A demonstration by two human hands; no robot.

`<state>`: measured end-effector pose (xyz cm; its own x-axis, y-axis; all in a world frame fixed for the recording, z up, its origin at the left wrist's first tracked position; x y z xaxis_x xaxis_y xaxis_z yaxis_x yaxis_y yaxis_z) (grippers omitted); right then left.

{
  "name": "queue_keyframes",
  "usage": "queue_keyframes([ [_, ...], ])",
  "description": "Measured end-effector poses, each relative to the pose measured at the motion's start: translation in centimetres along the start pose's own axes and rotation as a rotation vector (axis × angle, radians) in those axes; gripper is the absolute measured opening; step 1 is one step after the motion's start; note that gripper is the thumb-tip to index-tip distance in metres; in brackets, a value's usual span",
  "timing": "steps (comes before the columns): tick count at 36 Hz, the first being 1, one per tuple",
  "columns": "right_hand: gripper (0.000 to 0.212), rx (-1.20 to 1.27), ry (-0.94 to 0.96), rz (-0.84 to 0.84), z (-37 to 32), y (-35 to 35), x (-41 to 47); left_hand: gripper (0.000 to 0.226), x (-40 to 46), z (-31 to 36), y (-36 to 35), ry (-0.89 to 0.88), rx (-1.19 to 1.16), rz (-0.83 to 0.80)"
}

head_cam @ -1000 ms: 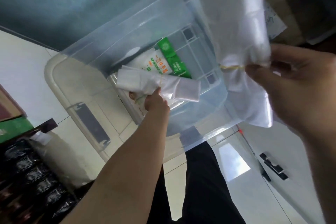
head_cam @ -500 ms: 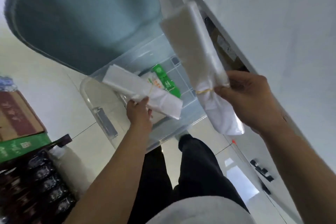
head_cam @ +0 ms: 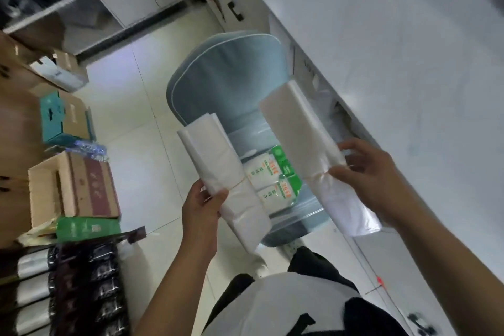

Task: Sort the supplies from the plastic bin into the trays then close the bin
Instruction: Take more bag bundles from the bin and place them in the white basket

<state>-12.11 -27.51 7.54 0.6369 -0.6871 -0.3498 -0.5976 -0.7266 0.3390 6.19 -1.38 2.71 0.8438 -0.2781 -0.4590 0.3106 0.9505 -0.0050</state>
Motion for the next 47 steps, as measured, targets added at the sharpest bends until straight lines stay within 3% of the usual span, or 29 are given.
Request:
queue_keyframes([
  [4, 0.044, -0.018, -0.011, 0.063, -0.6, 0.2, -4.1, 0.035, -1.7, 1.5, -0.6, -0.030, -0.028, -0.120],
  [9, 0.033, -0.071, -0.035, 0.208, 0.3, -0.1, -11.0, 0.045, -3.9, 2.3, -0.4, -0.039, -0.056, -0.291],
  [14, 0.045, -0.164, -0.102, 0.390, 1.7, -0.6, -18.8, 0.043, -7.0, -0.2, 0.1, 0.025, -0.058, -0.450],
  [22, 0.040, -0.120, -0.299, 0.776, 5.7, 1.5, -34.5, 0.036, -14.7, -4.6, -4.6, 0.171, -0.077, -0.724],
  [30, 0.051, -0.019, -0.305, 1.164, 8.3, 7.1, -47.9, 0.030, -24.3, -3.9, -10.8, 0.168, -0.040, -0.997],
  [36, 0.044, 0.069, -0.276, 1.292, 11.1, 10.8, -52.0, 0.036, -30.9, -3.6, -15.5, 0.125, -0.001, -1.085],
  [39, 0.035, 0.089, -0.234, 1.278, 12.4, 13.8, -53.5, 0.031, -34.5, -4.2, -18.3, 0.118, -0.011, -1.126],
  [47, 0.036, 0.054, -0.168, 1.216, 16.7, 22.0, -60.4, 0.049, -44.5, -7.9, -25.0, 0.158, 0.018, -1.178],
])
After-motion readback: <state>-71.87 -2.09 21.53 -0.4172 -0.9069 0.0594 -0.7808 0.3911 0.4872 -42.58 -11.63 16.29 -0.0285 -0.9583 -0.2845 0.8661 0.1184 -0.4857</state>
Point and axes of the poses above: each hand's wrist, its own x-axis towards the middle knuckle, its own y-axis out of the back of the hand, z = x × y, the point moved 5 cm from there along x, towards the middle knuckle, and after that the axes turned 5 degrees about -y, right-handed, at the moved point
